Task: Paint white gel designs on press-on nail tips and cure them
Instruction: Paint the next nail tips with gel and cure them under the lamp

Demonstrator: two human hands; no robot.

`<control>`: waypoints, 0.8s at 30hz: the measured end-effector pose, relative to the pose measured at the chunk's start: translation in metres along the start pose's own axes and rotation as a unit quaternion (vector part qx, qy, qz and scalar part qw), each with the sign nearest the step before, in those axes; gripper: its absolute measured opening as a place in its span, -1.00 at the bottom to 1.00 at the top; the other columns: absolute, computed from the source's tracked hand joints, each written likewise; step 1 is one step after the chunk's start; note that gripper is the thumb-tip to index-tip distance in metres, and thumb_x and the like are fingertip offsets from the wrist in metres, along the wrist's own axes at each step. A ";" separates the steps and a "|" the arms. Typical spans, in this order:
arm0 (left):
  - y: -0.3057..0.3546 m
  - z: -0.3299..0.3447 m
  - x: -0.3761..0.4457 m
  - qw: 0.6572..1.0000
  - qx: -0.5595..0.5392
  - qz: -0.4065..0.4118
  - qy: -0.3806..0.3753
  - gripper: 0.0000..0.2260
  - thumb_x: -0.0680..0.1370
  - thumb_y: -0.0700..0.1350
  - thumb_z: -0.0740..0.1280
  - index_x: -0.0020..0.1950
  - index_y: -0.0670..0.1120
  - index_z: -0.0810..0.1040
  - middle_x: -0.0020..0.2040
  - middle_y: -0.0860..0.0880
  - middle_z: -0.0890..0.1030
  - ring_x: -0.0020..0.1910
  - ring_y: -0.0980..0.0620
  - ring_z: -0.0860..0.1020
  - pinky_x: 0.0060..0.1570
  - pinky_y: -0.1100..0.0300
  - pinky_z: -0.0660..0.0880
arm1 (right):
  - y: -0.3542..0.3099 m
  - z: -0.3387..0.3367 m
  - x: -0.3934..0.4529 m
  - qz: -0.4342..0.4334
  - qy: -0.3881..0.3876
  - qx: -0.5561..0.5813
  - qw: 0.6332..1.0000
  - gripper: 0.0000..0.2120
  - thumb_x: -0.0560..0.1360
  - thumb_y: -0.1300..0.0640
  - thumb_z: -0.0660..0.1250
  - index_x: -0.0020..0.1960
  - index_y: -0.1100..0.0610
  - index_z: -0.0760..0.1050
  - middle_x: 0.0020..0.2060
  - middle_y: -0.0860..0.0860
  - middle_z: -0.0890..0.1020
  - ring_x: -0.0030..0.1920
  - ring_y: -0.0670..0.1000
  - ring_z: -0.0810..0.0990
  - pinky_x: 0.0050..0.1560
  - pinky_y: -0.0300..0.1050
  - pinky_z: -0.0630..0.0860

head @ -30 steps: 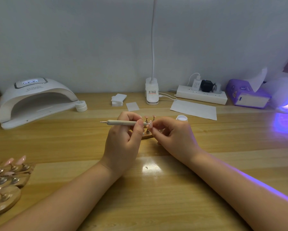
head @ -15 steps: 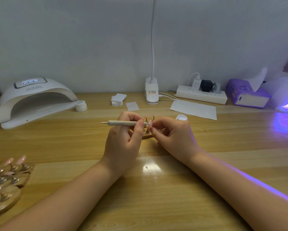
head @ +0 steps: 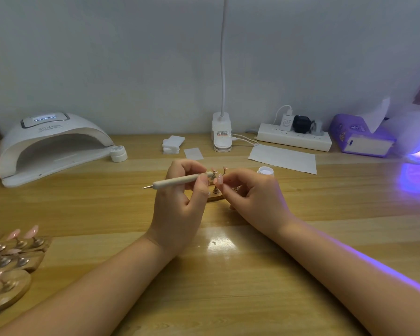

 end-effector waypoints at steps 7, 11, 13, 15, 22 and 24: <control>0.001 -0.001 0.000 1.000 0.001 0.000 0.006 -0.91 0.57 -0.11 0.25 0.01 0.09 0.44 -0.17 0.05 0.60 -0.20 0.08 0.60 -0.22 0.15 0.57 | 0.005 -0.002 0.001 0.041 0.020 0.041 0.998 -0.95 0.51 0.14 0.41 -0.05 0.06 0.65 -0.24 -0.11 0.68 -0.35 -0.02 0.63 -0.26 0.08 0.58; 0.000 0.001 0.000 1.000 -0.022 0.003 -0.008 -0.90 0.57 -0.15 0.25 0.06 0.01 0.46 -0.10 0.05 0.64 -0.09 0.07 0.65 -0.15 0.09 0.60 | 0.005 -0.001 0.001 0.041 0.019 0.050 0.998 -0.93 0.50 0.19 0.42 -0.04 0.06 0.64 -0.23 -0.12 0.68 -0.36 -0.03 0.63 -0.27 0.07 0.59; 0.001 0.001 -0.001 0.999 -0.030 0.008 -0.012 -0.90 0.57 -0.18 0.26 0.06 -0.02 0.47 -0.08 -0.02 0.63 -0.07 0.03 0.64 -0.14 0.03 0.60 | 0.006 -0.001 0.001 0.041 0.018 0.047 0.998 -0.93 0.50 0.19 0.42 -0.04 0.05 0.64 -0.23 -0.13 0.67 -0.37 -0.03 0.62 -0.27 0.06 0.59; 0.004 0.000 -0.001 0.999 -0.034 0.023 -0.017 -0.92 0.56 -0.18 0.27 0.04 -0.05 0.49 -0.09 -0.08 0.61 -0.08 -0.01 0.63 -0.11 -0.01 0.59 | 0.006 -0.001 0.001 0.040 0.021 0.045 0.998 -0.94 0.50 0.18 0.42 -0.05 0.05 0.64 -0.24 -0.15 0.67 -0.36 -0.06 0.62 -0.27 0.03 0.59; 0.010 0.002 0.000 0.996 0.009 0.069 -0.050 -0.83 0.51 -0.17 0.21 -0.10 -0.23 0.54 -0.17 0.00 0.54 -0.15 0.14 0.51 -0.11 0.30 0.41 | 0.007 -0.001 0.001 0.039 0.019 0.045 0.998 -0.91 0.49 0.18 0.43 -0.05 0.01 0.62 -0.25 -0.17 0.66 -0.37 -0.03 0.62 -0.27 0.04 0.59; 0.010 0.002 0.000 0.996 0.016 0.069 -0.055 -0.82 0.50 -0.18 0.20 -0.11 -0.23 0.55 -0.18 0.00 0.53 -0.16 0.15 0.50 -0.12 0.31 0.39 | 0.007 -0.001 0.001 0.038 0.018 0.044 0.998 -0.91 0.49 0.17 0.42 -0.04 0.01 0.62 -0.24 -0.15 0.66 -0.38 -0.01 0.62 -0.28 0.07 0.59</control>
Point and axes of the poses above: each hand's wrist, its own x-axis towards the middle knuckle, its own z-axis out of the palm, y = z × x, the point moved 5 cm from there along x, towards the middle knuckle
